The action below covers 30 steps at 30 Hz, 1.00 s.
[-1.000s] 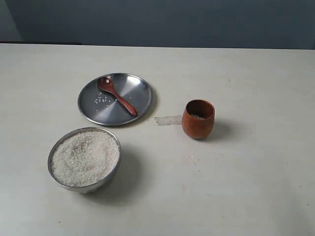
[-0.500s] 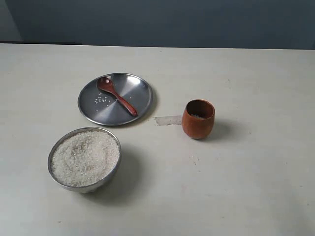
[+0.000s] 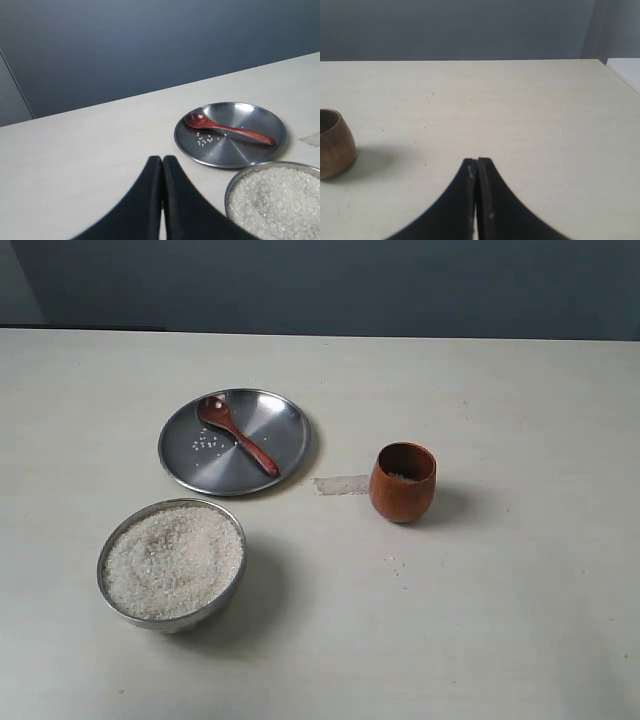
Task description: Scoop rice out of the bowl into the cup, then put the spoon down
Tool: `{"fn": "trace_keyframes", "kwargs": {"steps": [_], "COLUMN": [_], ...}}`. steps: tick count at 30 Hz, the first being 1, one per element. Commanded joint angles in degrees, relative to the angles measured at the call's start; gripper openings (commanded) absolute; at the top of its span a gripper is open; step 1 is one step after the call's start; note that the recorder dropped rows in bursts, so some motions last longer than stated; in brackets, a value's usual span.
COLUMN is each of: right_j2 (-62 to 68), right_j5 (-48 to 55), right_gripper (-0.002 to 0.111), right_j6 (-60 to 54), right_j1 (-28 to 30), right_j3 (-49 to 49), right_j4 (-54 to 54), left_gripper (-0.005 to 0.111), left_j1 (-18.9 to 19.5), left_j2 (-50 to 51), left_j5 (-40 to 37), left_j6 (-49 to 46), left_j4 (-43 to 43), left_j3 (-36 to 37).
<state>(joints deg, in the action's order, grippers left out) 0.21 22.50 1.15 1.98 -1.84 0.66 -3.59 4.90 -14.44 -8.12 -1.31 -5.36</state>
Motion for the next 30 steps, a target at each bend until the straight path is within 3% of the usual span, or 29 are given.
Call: {"fn": "trace_keyframes", "kwargs": {"steps": [1, 30], "right_j2": [-0.2, -0.2], "right_j5": [-0.2, -0.1], "right_gripper": [0.0, 0.0], "right_j6": [0.1, 0.1], "right_j1": [0.3, 0.3], "right_j3": [-0.2, -0.2], "right_j4": [0.0, 0.0], "left_gripper": [0.0, 0.0], "left_j1": [0.1, 2.6], "left_j2": [-2.9, -4.9], "left_j5": [1.6, -4.0], "left_j6": [0.6, 2.0], "left_j4": [-0.9, -0.9], "left_j3": [3.8, 5.4]}}
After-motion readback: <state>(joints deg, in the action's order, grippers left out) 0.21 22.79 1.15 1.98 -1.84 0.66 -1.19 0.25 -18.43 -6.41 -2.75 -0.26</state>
